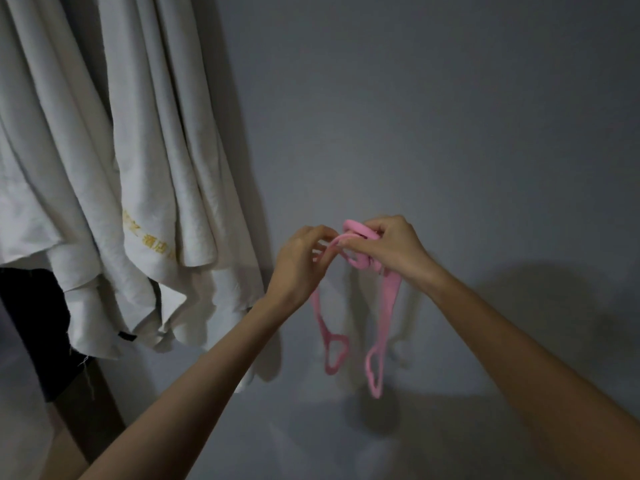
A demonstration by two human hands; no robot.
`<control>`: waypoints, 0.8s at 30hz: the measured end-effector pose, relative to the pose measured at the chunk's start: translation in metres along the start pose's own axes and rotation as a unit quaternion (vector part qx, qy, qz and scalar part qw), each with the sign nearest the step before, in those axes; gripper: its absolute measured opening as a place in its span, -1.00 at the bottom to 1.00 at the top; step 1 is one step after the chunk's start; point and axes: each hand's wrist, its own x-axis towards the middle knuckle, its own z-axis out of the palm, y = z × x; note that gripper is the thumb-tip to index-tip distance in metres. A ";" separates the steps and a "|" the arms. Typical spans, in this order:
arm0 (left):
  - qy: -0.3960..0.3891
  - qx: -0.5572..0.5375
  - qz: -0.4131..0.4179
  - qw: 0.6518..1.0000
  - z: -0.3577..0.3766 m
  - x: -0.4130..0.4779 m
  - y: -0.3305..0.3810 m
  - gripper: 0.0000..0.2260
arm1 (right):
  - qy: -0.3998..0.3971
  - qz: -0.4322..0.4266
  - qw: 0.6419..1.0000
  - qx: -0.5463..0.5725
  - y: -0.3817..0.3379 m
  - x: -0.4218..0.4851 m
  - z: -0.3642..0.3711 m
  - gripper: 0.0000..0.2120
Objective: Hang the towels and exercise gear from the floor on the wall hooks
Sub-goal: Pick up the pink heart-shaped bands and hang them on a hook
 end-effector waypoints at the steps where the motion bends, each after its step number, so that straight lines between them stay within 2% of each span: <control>1: 0.001 -0.014 0.000 1.000 -0.002 0.002 0.003 -0.87 | 0.004 0.005 1.000 0.001 -0.001 0.001 0.000 -0.82; 3: -0.010 -0.027 0.001 1.000 -0.006 0.006 0.005 -0.87 | -0.007 0.036 0.999 0.032 -0.003 0.004 -0.002 -0.90; 5: -0.024 -0.037 -0.001 0.999 -0.010 0.010 0.002 -0.89 | -0.008 0.063 0.994 0.087 -0.006 0.007 -0.005 -0.82; 7: -0.040 -0.060 -0.026 0.997 -0.014 0.013 0.001 -0.92 | 0.014 0.063 0.993 0.099 -0.012 0.008 -0.010 -0.81; 9: -0.044 -0.068 -0.051 0.995 -0.018 0.017 0.003 -0.93 | 0.026 0.048 0.995 0.083 -0.020 0.009 -0.015 -0.78; 13: -0.056 0.018 -0.065 0.996 -0.026 0.031 0.010 -0.90 | 0.019 0.041 0.999 -0.010 -0.025 0.018 -0.027 -0.77; 16: -0.066 0.027 -0.125 0.990 -0.033 0.042 0.005 -0.87 | 0.023 0.064 0.996 -0.055 -0.035 0.022 -0.037 -0.79; 18: -0.058 -0.019 -0.175 0.983 -0.038 0.048 -0.001 -0.84 | 0.023 0.063 0.995 -0.075 -0.044 0.021 -0.039 -0.83; 21: -0.048 -0.162 -0.255 0.952 -0.045 0.053 0.004 -0.86 | 0.046 0.029 0.984 -0.168 -0.053 0.020 -0.038 -0.85; 24: -0.057 -0.264 -0.290 0.918 -0.048 0.057 0.012 -0.93 | 0.062 0.012 0.989 -0.134 -0.064 0.017 -0.036 -0.89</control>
